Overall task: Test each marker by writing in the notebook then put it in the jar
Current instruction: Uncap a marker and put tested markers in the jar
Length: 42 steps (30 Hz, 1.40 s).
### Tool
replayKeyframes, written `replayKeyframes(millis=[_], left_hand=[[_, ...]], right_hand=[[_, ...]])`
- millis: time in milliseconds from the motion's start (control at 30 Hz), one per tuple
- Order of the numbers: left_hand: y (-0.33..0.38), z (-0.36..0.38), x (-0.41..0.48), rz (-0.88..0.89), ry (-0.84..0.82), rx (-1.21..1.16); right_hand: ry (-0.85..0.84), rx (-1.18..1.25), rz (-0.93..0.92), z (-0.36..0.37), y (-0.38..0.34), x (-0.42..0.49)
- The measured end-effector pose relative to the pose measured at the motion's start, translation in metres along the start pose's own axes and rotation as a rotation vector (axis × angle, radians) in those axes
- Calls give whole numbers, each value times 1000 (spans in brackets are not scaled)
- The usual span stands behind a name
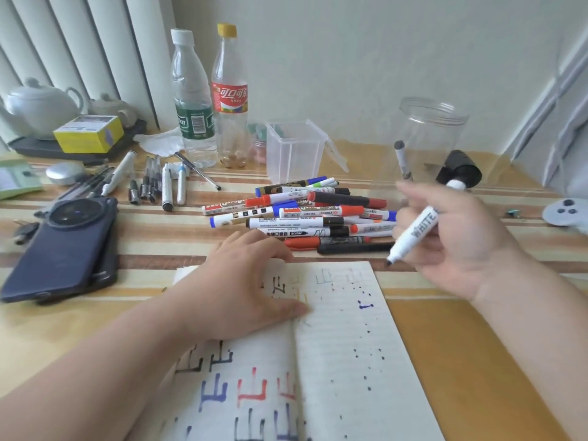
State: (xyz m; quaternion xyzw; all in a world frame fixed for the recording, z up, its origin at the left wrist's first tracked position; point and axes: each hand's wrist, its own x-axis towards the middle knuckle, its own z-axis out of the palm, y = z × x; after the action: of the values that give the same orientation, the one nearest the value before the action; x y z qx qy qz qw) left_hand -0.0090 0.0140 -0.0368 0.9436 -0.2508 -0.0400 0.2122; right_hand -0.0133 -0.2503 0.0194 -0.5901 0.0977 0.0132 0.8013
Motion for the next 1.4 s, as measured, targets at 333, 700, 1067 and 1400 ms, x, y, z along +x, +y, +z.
replayKeyframes(millis=[333,700,1067,1400], left_hand=[[13,2,1,24,-92,113],[20,1,-2,74,-191,119],[19,0,-6,36,-195,100],[23,1,-9,108,-178,123]], right_hand=[[-352,-512,-69,-4,47,-11],[-421,-725,-98,-7,48,-17],[-390,-735,-118,-7,50,-21],[-362,-823,-129,1,52,-26]])
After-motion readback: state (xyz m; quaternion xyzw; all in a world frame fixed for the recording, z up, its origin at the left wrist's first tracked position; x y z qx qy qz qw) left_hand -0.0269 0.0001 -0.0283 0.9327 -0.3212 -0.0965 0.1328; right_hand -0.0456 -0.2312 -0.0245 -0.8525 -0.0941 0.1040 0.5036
